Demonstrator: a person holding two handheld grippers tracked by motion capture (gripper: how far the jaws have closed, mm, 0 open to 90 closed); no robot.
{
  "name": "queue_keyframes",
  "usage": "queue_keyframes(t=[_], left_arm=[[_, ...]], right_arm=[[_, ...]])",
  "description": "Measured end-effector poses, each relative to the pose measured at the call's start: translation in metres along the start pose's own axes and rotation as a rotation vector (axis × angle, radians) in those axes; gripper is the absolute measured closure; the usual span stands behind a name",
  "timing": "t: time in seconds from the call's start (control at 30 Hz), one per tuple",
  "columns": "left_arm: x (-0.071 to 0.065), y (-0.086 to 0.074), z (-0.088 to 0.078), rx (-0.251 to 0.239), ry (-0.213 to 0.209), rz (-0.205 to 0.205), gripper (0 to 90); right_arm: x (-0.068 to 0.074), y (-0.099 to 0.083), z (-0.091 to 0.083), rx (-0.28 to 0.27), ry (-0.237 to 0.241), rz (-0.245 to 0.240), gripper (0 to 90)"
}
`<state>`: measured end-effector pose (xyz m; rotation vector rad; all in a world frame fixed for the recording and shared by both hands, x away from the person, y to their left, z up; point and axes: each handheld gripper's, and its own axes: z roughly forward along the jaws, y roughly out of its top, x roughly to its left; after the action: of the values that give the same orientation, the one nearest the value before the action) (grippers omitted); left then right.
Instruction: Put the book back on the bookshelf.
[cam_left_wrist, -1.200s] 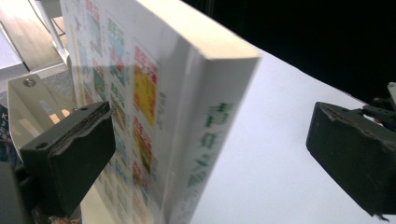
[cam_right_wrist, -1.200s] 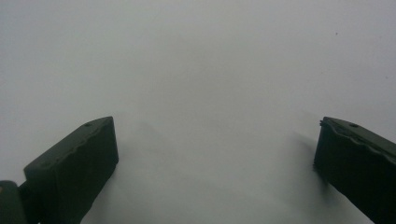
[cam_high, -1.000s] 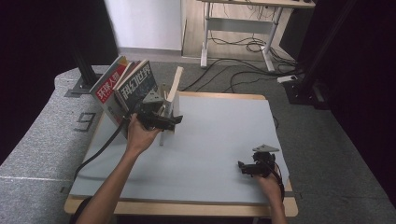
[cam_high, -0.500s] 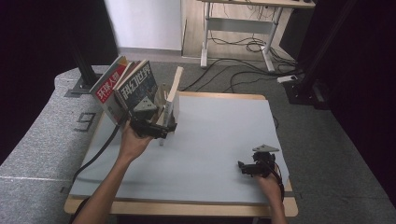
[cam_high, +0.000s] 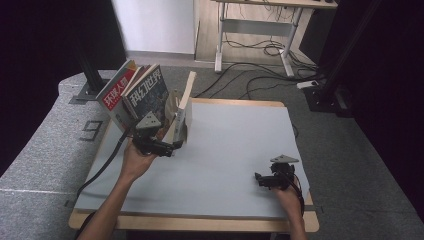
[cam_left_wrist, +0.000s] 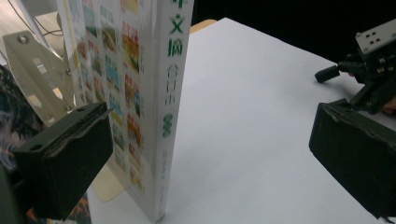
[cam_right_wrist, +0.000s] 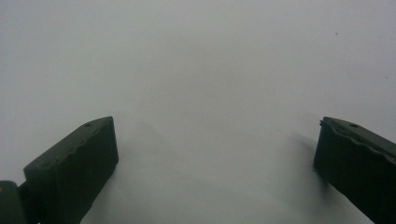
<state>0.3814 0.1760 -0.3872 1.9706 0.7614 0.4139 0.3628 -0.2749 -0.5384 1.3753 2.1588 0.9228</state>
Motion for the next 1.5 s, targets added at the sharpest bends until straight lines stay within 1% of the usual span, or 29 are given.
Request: queue_keyframes(t=[0.13, 0.37, 0.43, 0.57, 0.6, 0.67, 0.8, 0.9, 0.97, 1.1, 1.17, 1.23, 1.3, 1.37, 1.43, 1.5], left_arm=[[-0.001, -0.009, -0.004, 0.008, -0.010, 0.006, 0.0], [0.001, -0.025, -0.012, 0.005, -0.016, -0.006, 0.0], [0.001, -0.030, -0.013, 0.010, -0.013, -0.002, 0.0], [0.001, -0.038, -0.016, 0.005, -0.022, -0.009, 0.0], [0.000, -0.040, -0.017, 0.009, -0.019, -0.003, 0.0], [-0.001, -0.045, -0.017, 0.009, -0.027, -0.006, 0.0], [-0.001, -0.056, -0.016, 0.017, -0.025, -0.001, 0.0], [0.000, -0.064, -0.016, 0.021, -0.034, -0.016, 0.0], [-0.001, -0.068, -0.014, 0.027, -0.031, -0.014, 0.0], [0.000, -0.076, -0.013, 0.034, -0.041, -0.027, 0.0], [-0.001, -0.081, -0.012, 0.046, -0.036, -0.020, 0.0], [0.000, -0.085, -0.011, 0.052, -0.041, -0.020, 0.0], [0.001, -0.091, -0.009, 0.059, -0.042, -0.029, 0.0], [0.002, -0.095, -0.007, 0.073, -0.029, -0.020, 0.0], [0.004, -0.100, -0.005, 0.078, -0.036, -0.032, 0.0], [0.005, -0.105, -0.003, 0.085, -0.031, -0.040, 0.0]], right_arm=[[0.000, 0.000, 0.000, 0.000, 0.000, 0.000, 0.0], [0.000, 0.000, 0.000, 0.000, -0.001, 0.000, 0.0], [0.000, 0.000, 0.000, 0.000, -0.001, 0.000, 0.0], [0.000, 0.000, 0.000, -0.001, -0.001, 0.000, 0.0], [0.000, 0.000, 0.000, -0.001, -0.001, -0.001, 0.0], [0.000, 0.000, 0.000, -0.001, -0.002, -0.001, 0.0], [0.000, 0.000, 0.000, -0.001, -0.001, 0.000, 0.0], [0.000, 0.000, 0.000, -0.001, -0.001, 0.000, 0.0], [0.000, 0.000, 0.000, -0.001, -0.001, -0.001, 0.0], [0.000, 0.000, 0.000, -0.001, -0.002, 0.000, 0.0], [0.000, 0.000, 0.000, -0.001, -0.001, -0.001, 0.0], [0.000, 0.000, 0.000, -0.001, -0.002, -0.001, 0.0], [0.000, 0.000, 0.000, -0.001, -0.002, -0.001, 0.0], [0.000, 0.000, 0.000, -0.001, -0.002, -0.001, 0.0], [0.000, 0.000, 0.000, -0.001, -0.002, -0.001, 0.0], [0.000, 0.000, 0.000, -0.001, -0.002, -0.001, 0.0]])
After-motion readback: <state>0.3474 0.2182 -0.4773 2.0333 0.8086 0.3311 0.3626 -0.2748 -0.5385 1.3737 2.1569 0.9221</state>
